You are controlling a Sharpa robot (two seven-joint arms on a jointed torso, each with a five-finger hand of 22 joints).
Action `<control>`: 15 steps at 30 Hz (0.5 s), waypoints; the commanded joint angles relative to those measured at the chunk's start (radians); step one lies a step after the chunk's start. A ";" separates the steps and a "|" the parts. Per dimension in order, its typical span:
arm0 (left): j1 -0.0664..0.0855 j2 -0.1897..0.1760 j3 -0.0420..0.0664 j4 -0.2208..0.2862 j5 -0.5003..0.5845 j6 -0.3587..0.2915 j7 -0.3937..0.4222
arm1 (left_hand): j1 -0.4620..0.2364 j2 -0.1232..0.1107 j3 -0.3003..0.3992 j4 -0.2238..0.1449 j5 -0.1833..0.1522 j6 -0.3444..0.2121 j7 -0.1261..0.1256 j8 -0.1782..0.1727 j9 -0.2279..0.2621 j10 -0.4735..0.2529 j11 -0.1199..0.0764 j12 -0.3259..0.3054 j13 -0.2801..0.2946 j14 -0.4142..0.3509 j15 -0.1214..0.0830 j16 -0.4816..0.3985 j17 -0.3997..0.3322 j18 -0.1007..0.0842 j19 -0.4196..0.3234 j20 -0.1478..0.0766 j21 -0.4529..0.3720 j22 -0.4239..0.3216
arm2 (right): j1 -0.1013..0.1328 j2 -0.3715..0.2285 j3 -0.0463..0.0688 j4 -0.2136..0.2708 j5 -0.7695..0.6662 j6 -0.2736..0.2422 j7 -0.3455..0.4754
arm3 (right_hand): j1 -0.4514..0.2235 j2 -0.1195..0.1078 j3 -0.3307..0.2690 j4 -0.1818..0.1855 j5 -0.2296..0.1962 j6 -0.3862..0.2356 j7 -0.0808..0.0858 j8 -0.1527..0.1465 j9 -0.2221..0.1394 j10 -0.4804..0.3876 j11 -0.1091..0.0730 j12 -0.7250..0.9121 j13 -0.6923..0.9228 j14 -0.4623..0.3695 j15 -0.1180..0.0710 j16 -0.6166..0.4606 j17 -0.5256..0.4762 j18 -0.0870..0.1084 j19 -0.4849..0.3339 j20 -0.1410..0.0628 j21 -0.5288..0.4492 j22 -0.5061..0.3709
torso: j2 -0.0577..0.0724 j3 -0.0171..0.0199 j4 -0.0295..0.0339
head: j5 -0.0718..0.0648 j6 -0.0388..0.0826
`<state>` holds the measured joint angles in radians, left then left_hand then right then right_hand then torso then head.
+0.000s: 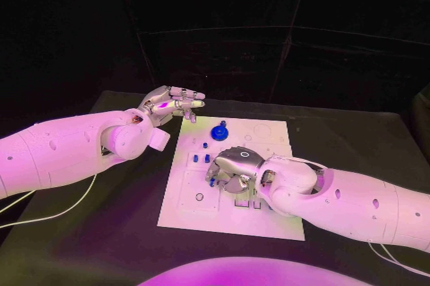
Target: Assemble the parts on the task board
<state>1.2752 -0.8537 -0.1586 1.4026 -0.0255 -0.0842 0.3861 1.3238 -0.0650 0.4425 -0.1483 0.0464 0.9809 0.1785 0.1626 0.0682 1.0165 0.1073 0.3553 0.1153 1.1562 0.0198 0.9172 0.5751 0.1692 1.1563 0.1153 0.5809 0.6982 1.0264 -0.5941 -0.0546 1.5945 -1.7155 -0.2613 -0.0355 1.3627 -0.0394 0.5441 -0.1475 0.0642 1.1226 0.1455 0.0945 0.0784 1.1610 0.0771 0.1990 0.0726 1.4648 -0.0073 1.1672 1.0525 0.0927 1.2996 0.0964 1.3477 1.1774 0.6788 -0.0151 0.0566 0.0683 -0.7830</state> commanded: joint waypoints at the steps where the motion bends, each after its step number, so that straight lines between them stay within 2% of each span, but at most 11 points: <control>1: 0.002 0.001 0.001 0.000 0.005 0.009 0.005 | 0.004 0.004 -0.001 -0.005 0.003 -0.004 0.002 0.002 -0.001 -0.007 0.002 0.004 0.001 -0.006 0.001 -0.006 -0.001 0.012 -0.008 -0.001 -0.007 -0.001 | 0.001 0.001 0.000 -0.001 -0.020 0.013 0.004 | -0.008 -0.002 0.006 0.000 0.004 -0.002 0.004 -0.002 0.000 -0.003 0.002 -0.005 0.001 0.027 0.002 0.003 -0.001 -0.005 0.000 0.004 0.003 0.000 | 0.000 -0.0003 -0.0007 | 0.001 -0.001; 15: 0.002 0.000 0.001 0.001 0.005 0.013 0.003 | 0.004 0.004 -0.001 -0.005 0.003 -0.005 0.003 0.001 -0.001 -0.008 0.002 0.004 0.001 -0.006 0.001 -0.006 -0.002 0.012 -0.008 -0.001 -0.007 -0.001 | -0.001 0.007 0.000 -0.007 -0.070 0.029 -0.024 | -0.009 -0.002 0.006 0.000 0.004 -0.003 0.004 -0.002 0.000 -0.003 0.003 -0.006 0.000 0.026 0.002 0.002 -0.003 -0.005 0.000 0.004 0.002 -0.001 | 0.000 -0.0003 0.0004 | 0.001 -0.006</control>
<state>1.2752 -0.8544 -0.1586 1.4025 -0.0254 -0.0832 0.3851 1.3238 -0.0650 0.4417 -0.1491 0.0464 0.9809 0.1785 0.1626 0.0683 1.0166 0.1072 0.3553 0.1152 1.1562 0.0197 0.9172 0.5749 0.1692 1.1564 0.1153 0.5809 0.6983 1.0243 -0.5878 -0.0549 1.5869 -1.7533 -0.2450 -0.0462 1.3628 -0.0395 0.5439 -0.1476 0.0637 1.1222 0.1452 0.0917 0.0777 1.1610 0.0771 0.1990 0.0723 1.4648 -0.0072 1.1672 1.0508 0.0928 1.2996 0.0964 1.3476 1.1774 0.6787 -0.0156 0.0560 0.0697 -0.7884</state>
